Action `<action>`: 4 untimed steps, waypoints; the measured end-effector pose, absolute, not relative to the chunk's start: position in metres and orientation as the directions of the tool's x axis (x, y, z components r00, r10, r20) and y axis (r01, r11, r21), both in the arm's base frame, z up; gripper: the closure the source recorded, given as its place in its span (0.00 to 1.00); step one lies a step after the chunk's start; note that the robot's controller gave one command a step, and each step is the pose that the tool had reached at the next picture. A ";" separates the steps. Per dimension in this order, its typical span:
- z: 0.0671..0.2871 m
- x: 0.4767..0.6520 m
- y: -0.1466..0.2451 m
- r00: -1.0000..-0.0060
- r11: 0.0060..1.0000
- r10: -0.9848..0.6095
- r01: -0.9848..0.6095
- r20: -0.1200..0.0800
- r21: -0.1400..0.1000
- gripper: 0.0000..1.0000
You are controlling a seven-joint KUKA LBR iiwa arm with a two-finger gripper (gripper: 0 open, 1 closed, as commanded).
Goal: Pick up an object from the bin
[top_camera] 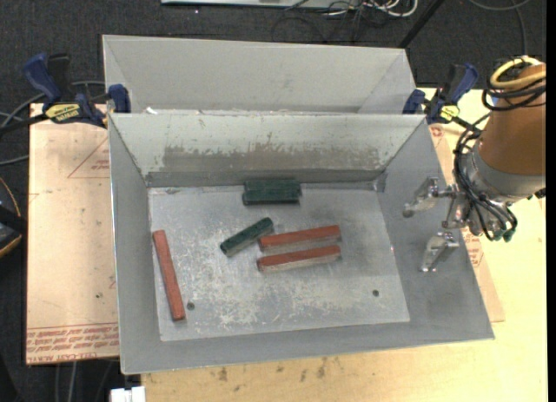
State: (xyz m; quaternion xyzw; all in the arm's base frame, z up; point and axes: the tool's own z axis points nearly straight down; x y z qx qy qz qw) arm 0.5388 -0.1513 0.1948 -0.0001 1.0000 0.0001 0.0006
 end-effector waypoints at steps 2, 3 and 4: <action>0.137 0.547 -0.061 -0.963 0.963 -0.268 -0.268 -0.003 0.002 0.00; 0.131 0.552 -0.054 -0.948 0.948 -0.319 -0.319 -0.003 0.000 0.00; 0.072 0.610 -0.007 -0.930 0.930 -0.367 -0.367 -0.002 -0.002 0.00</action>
Offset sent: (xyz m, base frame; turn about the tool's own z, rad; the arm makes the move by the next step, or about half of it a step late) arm 0.0075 0.0868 -0.0583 -0.2662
